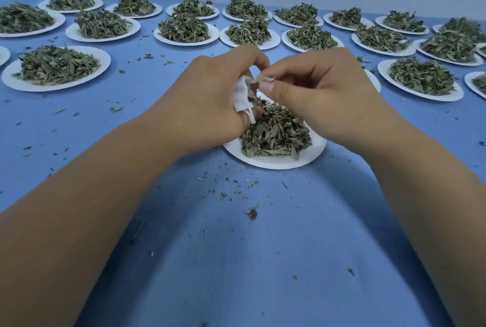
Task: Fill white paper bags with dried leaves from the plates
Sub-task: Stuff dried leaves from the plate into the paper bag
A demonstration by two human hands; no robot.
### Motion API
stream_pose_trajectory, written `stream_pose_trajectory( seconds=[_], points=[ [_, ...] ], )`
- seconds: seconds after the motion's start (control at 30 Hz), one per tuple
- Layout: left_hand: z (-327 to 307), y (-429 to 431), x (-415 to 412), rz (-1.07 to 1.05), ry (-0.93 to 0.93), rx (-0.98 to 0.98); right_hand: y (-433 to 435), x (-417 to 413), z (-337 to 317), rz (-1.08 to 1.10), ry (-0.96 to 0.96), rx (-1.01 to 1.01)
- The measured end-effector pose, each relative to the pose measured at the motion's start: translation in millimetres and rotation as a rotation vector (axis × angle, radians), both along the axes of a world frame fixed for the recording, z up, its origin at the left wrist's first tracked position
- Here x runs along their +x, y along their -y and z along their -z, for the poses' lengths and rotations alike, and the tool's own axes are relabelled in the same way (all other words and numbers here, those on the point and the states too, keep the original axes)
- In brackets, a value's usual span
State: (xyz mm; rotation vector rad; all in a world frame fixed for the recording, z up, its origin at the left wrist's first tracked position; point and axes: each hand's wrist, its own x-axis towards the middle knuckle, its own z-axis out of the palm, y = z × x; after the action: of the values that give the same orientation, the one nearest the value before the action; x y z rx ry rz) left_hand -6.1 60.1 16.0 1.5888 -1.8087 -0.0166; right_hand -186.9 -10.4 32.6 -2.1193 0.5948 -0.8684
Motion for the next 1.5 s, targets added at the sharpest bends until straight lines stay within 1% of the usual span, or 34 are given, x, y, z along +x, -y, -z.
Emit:
stream_pose_trajectory(
  seconds=[0.1,0.23,0.4,0.47,0.57,0.67,0.73,0.8,0.83,0.93,0.97,1.03,1.13,1.23,1.4,1.5],
  points=[
    [-0.4,0.4,2.2,-0.015,-0.01,0.014,2.3,-1.5,1.3,0.058,-0.053,-0.01],
    [-0.6,0.3,3.0,-0.025,-0.003,0.033,-5.6,0.8,2.3,0.033,-0.178,-0.073],
    [0.4,1.7,2.1,-0.044,0.043,0.029,-8.7,0.7,-0.8,0.061,-0.256,-0.246],
    [1.9,3.0,2.8,-0.042,0.039,0.04,-9.6,1.4,-0.7,0.098,-0.251,-0.285],
    [5.0,3.8,0.4,0.016,0.03,0.034,-13.7,3.3,-1.1,0.179,-0.238,-0.359],
    [7.1,5.3,0.7,0.024,0.025,0.038,-15.7,5.2,-4.1,0.239,-0.347,-0.47],
    [7.1,5.2,1.5,0.02,0.014,0.049,-16.6,7.0,-4.7,0.232,-0.401,-0.53],
    [6.1,3.5,0.3,0.03,-0.005,0.053,-19.4,9.6,-2.7,0.202,-0.383,-0.575],
    [5.3,2.6,-0.4,0.033,-0.024,0.048,-21.4,10.5,-2.1,0.196,-0.34,-0.557],
    [2.9,0.1,-1.4,0.03,-0.069,0.024,-23.4,9.4,-4.4,0.201,-0.161,-0.408],
    [2.4,-0.3,-1.5,0.028,-0.071,0.026,-23.4,8.5,-5.0,0.205,-0.141,-0.408],
    [2.4,-1.1,-2.1,0.035,-0.075,0.043,-23.5,7.7,-5.2,0.197,-0.17,-0.448],
    [1.4,-1.5,-3.4,0.034,-0.062,0.054,-24.0,9.2,-4.3,0.166,-0.225,-0.43],
    [-0.4,-2.1,-3.4,0.02,-0.062,0.06,-26.7,9.8,-5.8,0.111,-0.26,-0.455],
    [-2.4,-3.1,-2.2,0.031,-0.093,0.084,-26.6,10.0,-9.0,0.044,-0.421,-0.361],
    [-3.6,-4.6,-4.0,0.056,-0.129,0.084,-28.6,11.7,-9.2,0.012,-0.441,-0.339]
  ],
)
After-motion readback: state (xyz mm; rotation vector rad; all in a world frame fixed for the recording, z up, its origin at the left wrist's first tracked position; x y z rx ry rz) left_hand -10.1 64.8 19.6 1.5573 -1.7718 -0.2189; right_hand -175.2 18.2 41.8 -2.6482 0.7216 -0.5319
